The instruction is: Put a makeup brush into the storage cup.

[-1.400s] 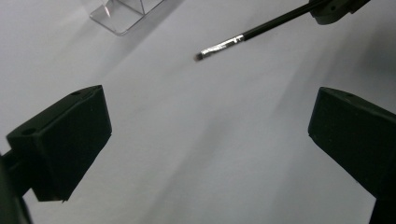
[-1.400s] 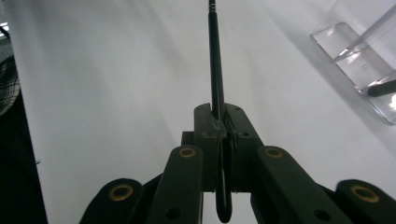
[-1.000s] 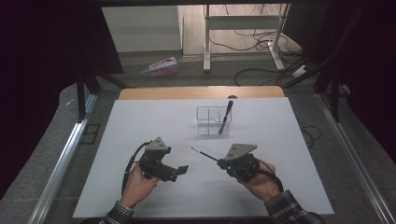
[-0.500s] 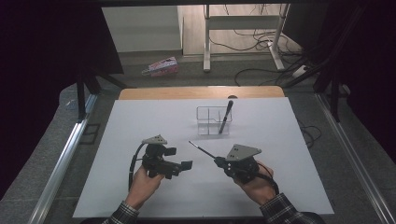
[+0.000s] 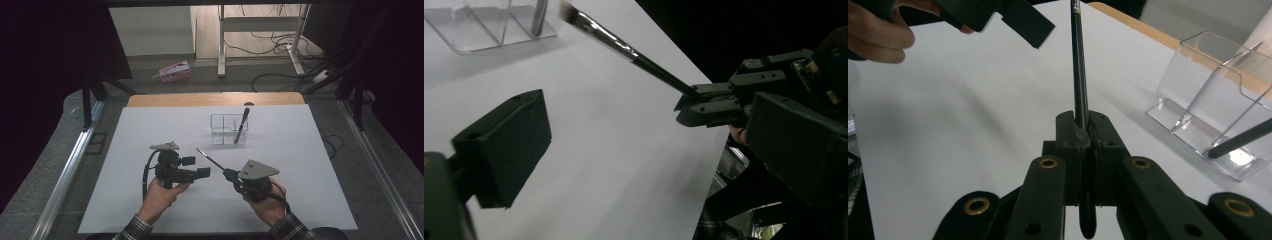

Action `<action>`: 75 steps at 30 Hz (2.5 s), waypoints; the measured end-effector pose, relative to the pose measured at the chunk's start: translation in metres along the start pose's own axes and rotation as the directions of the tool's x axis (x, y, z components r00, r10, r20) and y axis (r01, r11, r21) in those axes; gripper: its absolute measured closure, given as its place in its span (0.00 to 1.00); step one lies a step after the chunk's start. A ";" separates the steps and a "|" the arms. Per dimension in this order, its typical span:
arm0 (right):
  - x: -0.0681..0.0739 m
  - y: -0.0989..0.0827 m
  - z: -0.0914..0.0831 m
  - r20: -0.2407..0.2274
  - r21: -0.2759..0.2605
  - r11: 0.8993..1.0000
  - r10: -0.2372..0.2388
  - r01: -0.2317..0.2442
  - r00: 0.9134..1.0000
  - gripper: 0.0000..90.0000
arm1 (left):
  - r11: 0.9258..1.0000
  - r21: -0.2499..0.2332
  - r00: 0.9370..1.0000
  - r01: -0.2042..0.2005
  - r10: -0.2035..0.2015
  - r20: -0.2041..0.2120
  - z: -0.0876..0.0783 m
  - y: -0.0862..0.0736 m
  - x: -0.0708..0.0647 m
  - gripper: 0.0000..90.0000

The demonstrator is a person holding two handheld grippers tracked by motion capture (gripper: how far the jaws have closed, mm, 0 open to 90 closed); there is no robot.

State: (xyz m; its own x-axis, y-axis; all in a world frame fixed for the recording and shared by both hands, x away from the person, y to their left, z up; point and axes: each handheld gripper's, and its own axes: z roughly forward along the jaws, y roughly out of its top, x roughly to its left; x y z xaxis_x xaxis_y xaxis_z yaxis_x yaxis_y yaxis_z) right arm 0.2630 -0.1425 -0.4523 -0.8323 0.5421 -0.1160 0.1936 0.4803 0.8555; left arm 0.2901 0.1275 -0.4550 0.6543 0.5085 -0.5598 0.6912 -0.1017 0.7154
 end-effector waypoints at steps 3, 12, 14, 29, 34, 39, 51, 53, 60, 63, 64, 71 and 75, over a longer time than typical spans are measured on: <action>0.004 0.000 0.002 0.003 -0.013 1.000 0.001 -0.001 1.000 0.94 | 1.000 0.004 1.000 0.011 -0.011 0.006 0.002 0.000 -0.002 0.11; 0.012 -0.001 0.006 0.000 -0.049 0.998 0.040 -0.040 0.999 0.94 | 0.996 -0.022 0.993 0.081 -0.079 0.085 0.004 -0.001 0.003 0.33; 0.014 -0.001 0.006 -0.001 -0.060 0.997 0.044 -0.044 0.999 0.94 | 0.996 -0.024 0.992 0.088 -0.085 0.097 0.004 -0.002 0.006 0.39; 0.022 0.000 0.011 0.000 -0.089 0.995 0.046 -0.045 0.999 0.93 | 0.984 -0.057 0.969 0.166 -0.152 0.192 0.004 -0.006 0.014 0.72; 0.023 0.000 0.012 -0.011 -0.092 0.995 0.049 -0.049 0.999 0.93 | 0.981 -0.068 0.963 0.184 -0.166 0.214 0.004 -0.007 0.016 0.76; 0.023 0.000 0.013 -0.021 -0.091 0.994 0.058 -0.060 0.998 0.93 | 0.979 -0.073 0.960 0.193 -0.173 0.221 0.004 -0.007 0.016 0.81; 0.022 -0.001 0.017 -0.047 -0.065 0.995 0.071 -0.074 0.996 0.93 | 0.965 -0.084 0.926 0.249 -0.212 0.312 0.004 -0.010 0.019 0.94; 0.021 -0.002 0.018 -0.055 -0.060 0.995 0.073 -0.077 0.996 0.88 | 0.964 -0.092 0.928 0.249 -0.210 0.308 0.003 -0.009 0.018 0.95; 0.016 0.000 0.019 -0.071 -0.020 0.993 0.112 -0.113 0.991 0.61 | 0.978 -0.091 0.961 0.189 -0.165 0.224 -0.004 -0.006 0.017 0.95; 0.011 0.001 0.020 -0.087 0.020 0.989 0.144 -0.143 0.986 0.50 | 0.986 -0.075 0.977 0.147 -0.132 0.169 -0.006 -0.005 0.015 0.95; 0.010 0.000 0.020 -0.093 0.028 0.989 0.150 -0.148 0.984 0.49 | 0.988 -0.071 0.979 0.139 -0.126 0.159 -0.006 -0.005 0.014 0.95; 0.003 0.000 0.021 -0.138 0.060 0.984 0.176 -0.169 0.975 0.35 | 0.997 -0.039 0.996 0.064 -0.061 0.071 -0.009 -0.002 0.009 0.95; -0.001 0.001 0.019 -0.164 0.060 0.983 0.180 -0.172 0.970 0.30 | 1.000 -0.018 0.999 0.023 -0.023 0.026 -0.010 0.000 0.005 0.95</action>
State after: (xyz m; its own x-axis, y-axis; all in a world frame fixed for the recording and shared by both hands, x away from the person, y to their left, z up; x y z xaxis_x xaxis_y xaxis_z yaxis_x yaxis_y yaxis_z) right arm 0.2737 -0.1294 -0.4608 -0.8578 0.4987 0.1240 0.3647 0.4208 0.8306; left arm 0.2904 0.1387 -0.4543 0.6461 0.4881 -0.5867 0.7007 -0.0748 0.7095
